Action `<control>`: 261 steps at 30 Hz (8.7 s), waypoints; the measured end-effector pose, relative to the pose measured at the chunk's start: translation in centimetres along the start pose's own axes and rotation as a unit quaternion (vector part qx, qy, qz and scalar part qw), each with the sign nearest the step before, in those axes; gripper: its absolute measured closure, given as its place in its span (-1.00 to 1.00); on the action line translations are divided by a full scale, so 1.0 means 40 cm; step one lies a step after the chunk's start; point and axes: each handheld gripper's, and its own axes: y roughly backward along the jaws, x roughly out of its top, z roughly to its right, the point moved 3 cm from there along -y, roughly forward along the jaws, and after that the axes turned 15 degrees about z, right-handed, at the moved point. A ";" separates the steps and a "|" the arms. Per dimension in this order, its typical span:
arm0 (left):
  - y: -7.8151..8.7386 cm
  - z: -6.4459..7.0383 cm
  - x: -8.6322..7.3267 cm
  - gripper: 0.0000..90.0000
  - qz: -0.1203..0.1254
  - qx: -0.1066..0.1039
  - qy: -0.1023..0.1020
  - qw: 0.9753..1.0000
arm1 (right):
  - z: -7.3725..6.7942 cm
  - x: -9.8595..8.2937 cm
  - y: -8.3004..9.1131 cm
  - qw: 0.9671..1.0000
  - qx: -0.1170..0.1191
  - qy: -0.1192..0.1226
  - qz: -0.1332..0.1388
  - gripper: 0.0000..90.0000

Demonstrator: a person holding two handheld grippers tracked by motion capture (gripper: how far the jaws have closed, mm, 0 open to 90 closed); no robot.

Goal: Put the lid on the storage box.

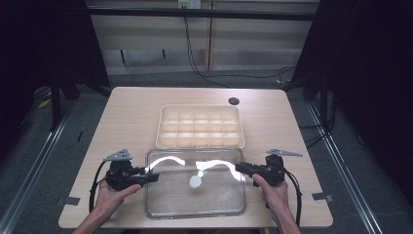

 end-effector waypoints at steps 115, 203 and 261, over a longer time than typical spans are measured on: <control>-0.023 0.000 0.389 0.45 0.125 0.033 -0.066 0.989 | -0.065 0.366 -0.029 0.988 -0.007 0.047 0.146 0.51; -0.202 -0.198 0.382 0.17 0.061 0.083 0.036 0.994 | 0.086 0.389 -0.197 0.994 -0.077 -0.018 0.073 0.56; -0.257 -0.255 0.274 -0.10 -0.004 0.107 0.032 0.994 | 0.185 0.292 -0.291 0.989 -0.146 0.012 0.019 0.19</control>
